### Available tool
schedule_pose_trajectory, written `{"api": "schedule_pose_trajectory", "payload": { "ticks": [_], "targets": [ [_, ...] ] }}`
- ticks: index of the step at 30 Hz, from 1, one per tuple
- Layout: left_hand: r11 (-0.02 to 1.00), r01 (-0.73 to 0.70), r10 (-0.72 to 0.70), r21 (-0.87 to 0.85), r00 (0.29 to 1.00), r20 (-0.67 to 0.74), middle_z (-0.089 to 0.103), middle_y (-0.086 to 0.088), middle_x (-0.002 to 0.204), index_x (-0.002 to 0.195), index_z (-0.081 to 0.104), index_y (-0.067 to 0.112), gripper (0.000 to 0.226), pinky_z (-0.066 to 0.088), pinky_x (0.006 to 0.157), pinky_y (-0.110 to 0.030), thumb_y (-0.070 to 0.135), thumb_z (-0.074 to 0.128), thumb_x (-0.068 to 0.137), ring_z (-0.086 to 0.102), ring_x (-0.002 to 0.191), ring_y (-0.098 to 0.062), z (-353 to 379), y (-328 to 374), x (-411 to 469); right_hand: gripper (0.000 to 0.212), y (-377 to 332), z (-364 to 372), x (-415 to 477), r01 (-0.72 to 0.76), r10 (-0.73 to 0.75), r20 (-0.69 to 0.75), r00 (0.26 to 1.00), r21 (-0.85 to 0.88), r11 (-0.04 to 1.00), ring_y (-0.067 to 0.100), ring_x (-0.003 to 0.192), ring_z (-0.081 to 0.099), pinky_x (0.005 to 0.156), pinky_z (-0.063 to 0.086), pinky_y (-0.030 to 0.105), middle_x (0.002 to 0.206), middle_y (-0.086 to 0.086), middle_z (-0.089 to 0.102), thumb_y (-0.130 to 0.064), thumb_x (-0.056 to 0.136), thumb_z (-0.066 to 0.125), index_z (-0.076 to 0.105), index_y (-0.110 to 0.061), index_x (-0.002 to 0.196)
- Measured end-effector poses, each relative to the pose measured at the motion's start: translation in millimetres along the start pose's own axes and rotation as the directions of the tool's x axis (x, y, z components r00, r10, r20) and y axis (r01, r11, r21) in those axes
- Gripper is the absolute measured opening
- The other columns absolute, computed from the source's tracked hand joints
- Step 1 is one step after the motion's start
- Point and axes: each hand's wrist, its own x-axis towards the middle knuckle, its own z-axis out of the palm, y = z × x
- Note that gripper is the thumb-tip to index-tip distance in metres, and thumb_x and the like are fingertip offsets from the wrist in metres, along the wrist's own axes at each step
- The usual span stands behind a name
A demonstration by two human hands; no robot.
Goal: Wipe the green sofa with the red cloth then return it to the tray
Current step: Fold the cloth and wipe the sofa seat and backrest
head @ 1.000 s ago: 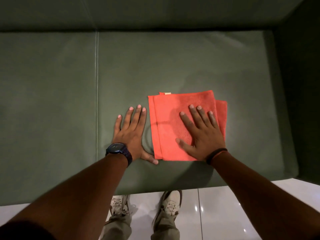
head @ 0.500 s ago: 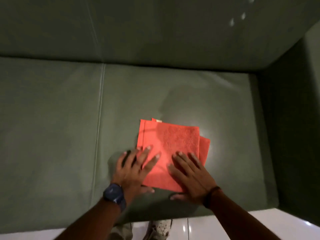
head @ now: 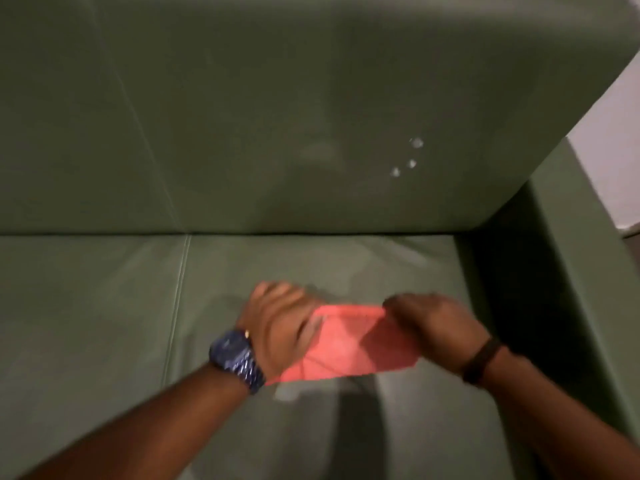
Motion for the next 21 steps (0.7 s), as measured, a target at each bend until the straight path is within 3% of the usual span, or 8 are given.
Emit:
{"api": "schedule_pose_trajectory", "payload": {
  "ticks": [2,4,5,6,8,10,16,21],
  "targets": [
    [0.998,-0.021,0.028,0.055,0.991,-0.130,0.064,-0.006,0.069,0.079,0.066,0.016,0.020,0.039,0.059,-0.037,0.030,0.051,0.082,0.058,0.065,-0.030,-24,-2,74,0.008,26,-55,27,-0.080,0.038,-0.353,0.935,-0.105,0.991,0.035,0.073,0.065,0.064,0.052,0.045,0.077,0.014,0.066,-0.012,0.082,0.057,0.062,-0.017,0.086],
    [0.999,0.009,0.006,0.054,0.962,-0.274,0.066,-0.010,0.071,0.081,0.066,0.014,0.014,0.045,0.060,-0.039,0.026,0.060,0.081,0.059,0.067,-0.033,-46,-3,143,0.015,40,-88,52,-0.243,0.118,-0.765,0.634,-0.053,0.968,0.039,0.090,0.061,0.078,0.049,0.049,0.092,0.020,0.064,-0.011,0.088,0.050,0.063,-0.012,0.097],
    [0.999,0.030,-0.016,0.037,0.945,-0.326,0.067,-0.011,0.073,0.082,0.066,0.012,0.012,0.046,0.061,-0.039,0.023,0.063,0.080,0.059,0.069,-0.034,-54,-4,173,0.022,39,-91,64,-0.273,0.161,-0.881,0.445,0.038,0.961,0.039,0.103,0.056,0.089,0.046,0.049,0.106,0.024,0.060,-0.011,0.091,0.049,0.062,-0.008,0.109],
    [0.998,0.068,-0.058,0.016,0.935,-0.349,0.068,-0.012,0.076,0.083,0.066,0.011,0.012,0.045,0.063,-0.039,0.023,0.065,0.081,0.060,0.072,-0.034,-56,-13,200,0.030,38,-83,87,-0.251,0.193,-0.920,0.341,0.108,0.962,0.039,0.115,0.050,0.100,0.041,0.045,0.119,0.027,0.054,-0.012,0.093,0.050,0.057,-0.003,0.120],
    [0.989,0.147,-0.141,-0.008,0.933,-0.333,0.069,-0.010,0.085,0.088,0.066,0.011,0.015,0.041,0.067,-0.037,0.025,0.063,0.084,0.059,0.081,-0.034,-56,-25,226,0.049,28,-62,120,-0.247,0.326,-0.851,0.411,0.240,0.939,0.037,0.134,0.033,0.112,0.027,0.038,0.142,0.029,0.034,-0.017,0.093,0.053,0.040,-0.003,0.138],
    [0.983,0.185,-0.171,0.014,0.935,-0.311,0.068,-0.010,0.094,0.094,0.065,0.011,0.018,0.039,0.074,-0.039,0.027,0.061,0.088,0.056,0.090,-0.033,-46,-36,227,0.067,29,-35,151,-0.342,0.522,-0.676,0.520,0.395,0.853,0.035,0.144,0.011,0.116,0.018,0.047,0.155,0.026,0.008,-0.030,0.094,0.054,0.020,-0.009,0.148],
    [0.990,0.137,-0.097,0.044,0.861,-0.499,0.058,-0.009,0.115,0.116,0.057,0.015,0.061,0.039,0.077,-0.040,0.053,0.070,0.070,0.051,0.101,-0.032,-55,-35,198,0.088,32,-44,209,-0.425,0.701,-0.688,0.187,0.587,0.689,0.045,0.142,-0.001,0.109,0.012,0.069,0.155,0.029,0.002,-0.060,0.087,0.042,0.012,-0.005,0.148],
    [0.983,0.179,-0.145,0.028,0.871,-0.470,0.058,-0.012,0.111,0.114,0.056,0.011,0.072,0.043,0.076,-0.044,0.061,0.073,0.066,0.052,0.096,-0.034,-50,-66,168,0.093,43,-10,200,-0.447,0.554,-0.765,0.327,0.391,0.804,0.048,0.141,0.004,0.109,0.010,0.066,0.152,0.033,0.009,-0.068,0.082,0.041,0.019,-0.004,0.147]
  ]
}}
